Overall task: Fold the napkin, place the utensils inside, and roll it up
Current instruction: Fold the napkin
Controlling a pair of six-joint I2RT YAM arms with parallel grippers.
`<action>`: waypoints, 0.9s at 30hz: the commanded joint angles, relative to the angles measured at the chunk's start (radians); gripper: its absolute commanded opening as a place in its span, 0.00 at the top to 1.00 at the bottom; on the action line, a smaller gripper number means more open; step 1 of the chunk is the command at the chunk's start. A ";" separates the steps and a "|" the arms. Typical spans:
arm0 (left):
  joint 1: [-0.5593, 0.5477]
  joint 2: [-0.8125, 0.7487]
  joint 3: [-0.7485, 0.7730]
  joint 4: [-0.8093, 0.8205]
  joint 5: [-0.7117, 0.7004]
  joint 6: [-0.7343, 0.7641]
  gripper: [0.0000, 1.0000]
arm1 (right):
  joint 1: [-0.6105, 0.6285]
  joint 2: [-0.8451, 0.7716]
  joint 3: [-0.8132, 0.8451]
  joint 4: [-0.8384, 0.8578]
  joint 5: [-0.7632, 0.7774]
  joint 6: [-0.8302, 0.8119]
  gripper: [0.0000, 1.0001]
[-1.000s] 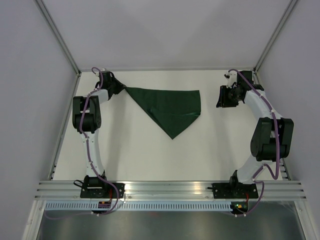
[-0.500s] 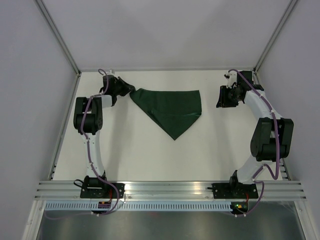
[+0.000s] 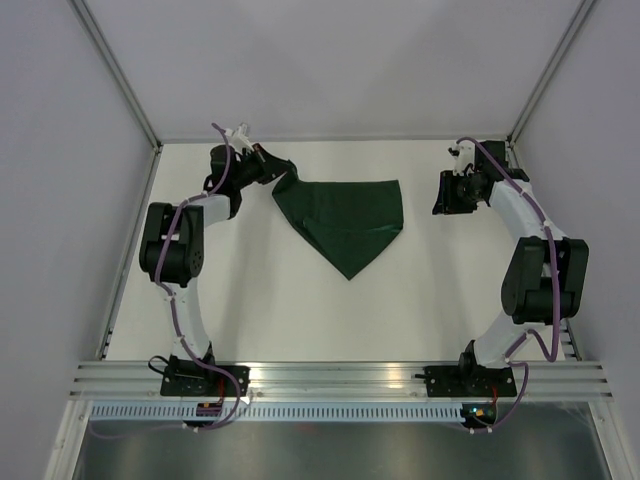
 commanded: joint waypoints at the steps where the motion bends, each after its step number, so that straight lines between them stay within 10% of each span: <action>1: -0.031 -0.061 -0.035 0.084 0.106 0.070 0.98 | 0.004 -0.049 0.009 -0.019 -0.033 -0.010 0.57; 27: -0.166 -0.112 -0.174 0.109 0.278 0.214 0.98 | 0.011 -0.139 -0.068 -0.077 -0.063 -0.050 0.57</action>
